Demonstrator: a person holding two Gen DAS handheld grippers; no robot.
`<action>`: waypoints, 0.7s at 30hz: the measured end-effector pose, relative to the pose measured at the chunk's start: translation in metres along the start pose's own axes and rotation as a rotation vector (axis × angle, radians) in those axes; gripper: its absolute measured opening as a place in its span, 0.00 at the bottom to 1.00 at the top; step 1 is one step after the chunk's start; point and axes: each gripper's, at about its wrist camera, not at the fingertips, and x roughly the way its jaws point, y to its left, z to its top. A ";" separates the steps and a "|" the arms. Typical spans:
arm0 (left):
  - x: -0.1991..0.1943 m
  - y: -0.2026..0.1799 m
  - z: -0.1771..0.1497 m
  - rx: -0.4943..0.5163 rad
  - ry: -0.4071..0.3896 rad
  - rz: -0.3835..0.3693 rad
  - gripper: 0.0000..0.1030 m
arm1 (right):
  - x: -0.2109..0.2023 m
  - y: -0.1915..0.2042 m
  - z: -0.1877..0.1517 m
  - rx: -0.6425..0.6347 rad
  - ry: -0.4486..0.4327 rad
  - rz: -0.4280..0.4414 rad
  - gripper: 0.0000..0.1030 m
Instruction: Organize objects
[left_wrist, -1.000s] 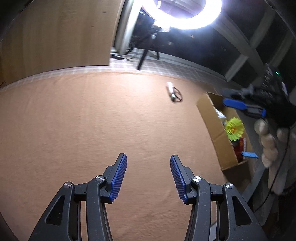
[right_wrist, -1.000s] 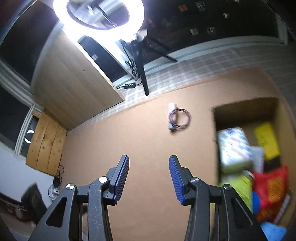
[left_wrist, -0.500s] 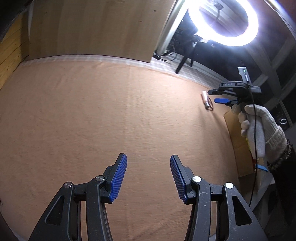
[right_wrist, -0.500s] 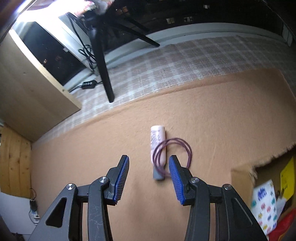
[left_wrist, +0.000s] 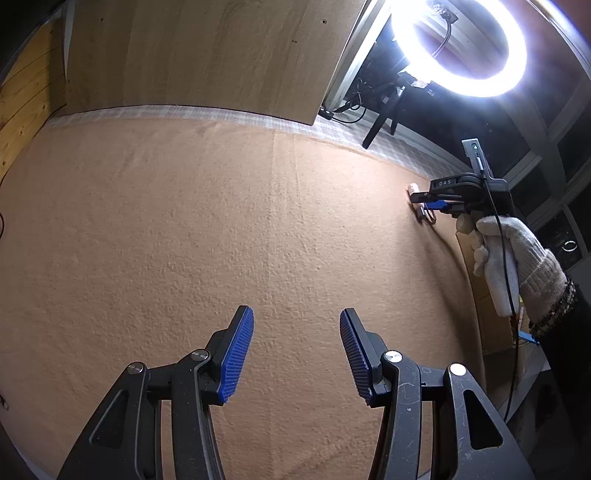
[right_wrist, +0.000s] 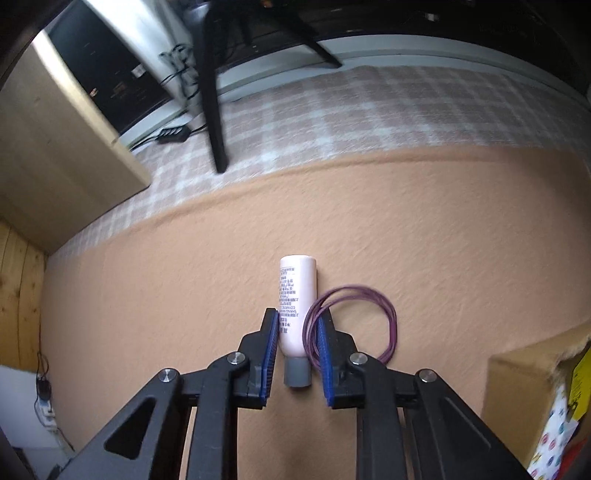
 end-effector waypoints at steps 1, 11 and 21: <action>-0.002 0.000 -0.002 -0.002 0.000 -0.001 0.51 | 0.000 0.004 -0.004 -0.009 0.006 0.014 0.18; 0.003 -0.008 -0.009 0.003 0.010 -0.024 0.51 | -0.007 0.066 -0.101 -0.144 0.078 0.149 0.18; 0.003 -0.013 -0.031 0.024 0.031 -0.036 0.51 | -0.017 0.102 -0.176 -0.180 0.132 0.262 0.19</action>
